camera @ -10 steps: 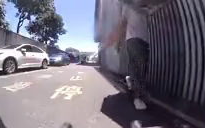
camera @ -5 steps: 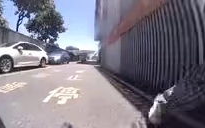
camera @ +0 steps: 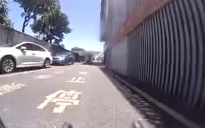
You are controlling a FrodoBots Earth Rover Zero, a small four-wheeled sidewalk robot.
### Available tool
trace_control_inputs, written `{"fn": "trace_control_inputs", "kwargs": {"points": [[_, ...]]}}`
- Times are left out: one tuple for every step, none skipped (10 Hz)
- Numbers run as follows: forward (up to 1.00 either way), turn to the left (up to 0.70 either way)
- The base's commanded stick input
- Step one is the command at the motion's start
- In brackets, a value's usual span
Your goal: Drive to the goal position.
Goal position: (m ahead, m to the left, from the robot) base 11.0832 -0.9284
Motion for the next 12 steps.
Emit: {"fn": "trace_control_inputs", "kwargs": {"points": [[0.45,0.00],[0.45,0.00],[0.45,0.00],[0.45,0.00],[0.45,0.00],[0.45,0.00],[0.45,0.00],[0.45,0.00],[0.45,0.00],[0.45,0.00],[0.45,0.00],[0.45,0.00]]}}
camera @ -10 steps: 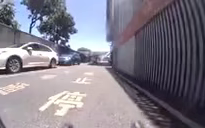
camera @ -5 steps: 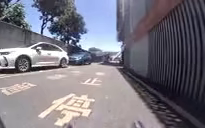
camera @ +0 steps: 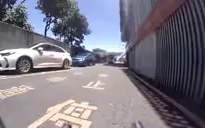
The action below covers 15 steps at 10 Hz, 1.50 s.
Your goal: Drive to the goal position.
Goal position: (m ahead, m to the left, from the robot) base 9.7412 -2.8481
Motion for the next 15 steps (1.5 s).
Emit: {"fn": "trace_control_inputs", "kwargs": {"points": [[0.45,0.00],[0.45,0.00],[0.45,0.00],[0.45,0.00],[0.45,0.00],[0.45,0.00],[0.45,0.00],[0.45,0.00],[0.45,0.00],[0.45,0.00],[0.45,0.00],[0.45,0.00],[0.45,0.08],[0.45,0.27],[0.45,0.27]]}}
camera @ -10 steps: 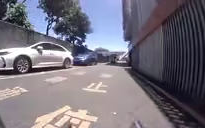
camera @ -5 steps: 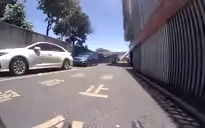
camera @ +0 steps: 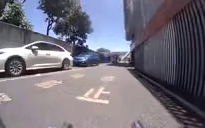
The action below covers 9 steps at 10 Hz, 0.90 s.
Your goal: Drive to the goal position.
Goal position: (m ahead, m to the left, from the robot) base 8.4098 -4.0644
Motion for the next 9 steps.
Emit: {"fn": "trace_control_inputs", "kwargs": {"points": [[0.45,0.27],[0.45,0.27],[0.45,0.00],[0.45,-0.07],[0.45,-0.27],[0.45,-0.27],[0.45,-0.27],[0.45,-0.27],[0.45,-0.27]]}}
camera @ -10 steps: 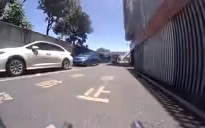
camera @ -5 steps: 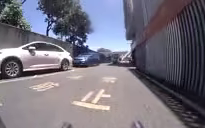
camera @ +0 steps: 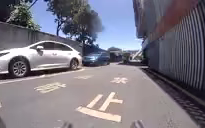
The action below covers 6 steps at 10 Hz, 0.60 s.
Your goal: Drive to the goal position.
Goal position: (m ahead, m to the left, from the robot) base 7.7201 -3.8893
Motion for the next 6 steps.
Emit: {"fn": "trace_control_inputs", "kwargs": {"points": [[0.45,-0.27],[0.45,-0.27],[0.45,-0.03],[0.45,0.00],[0.45,0.00],[0.45,0.00]]}}
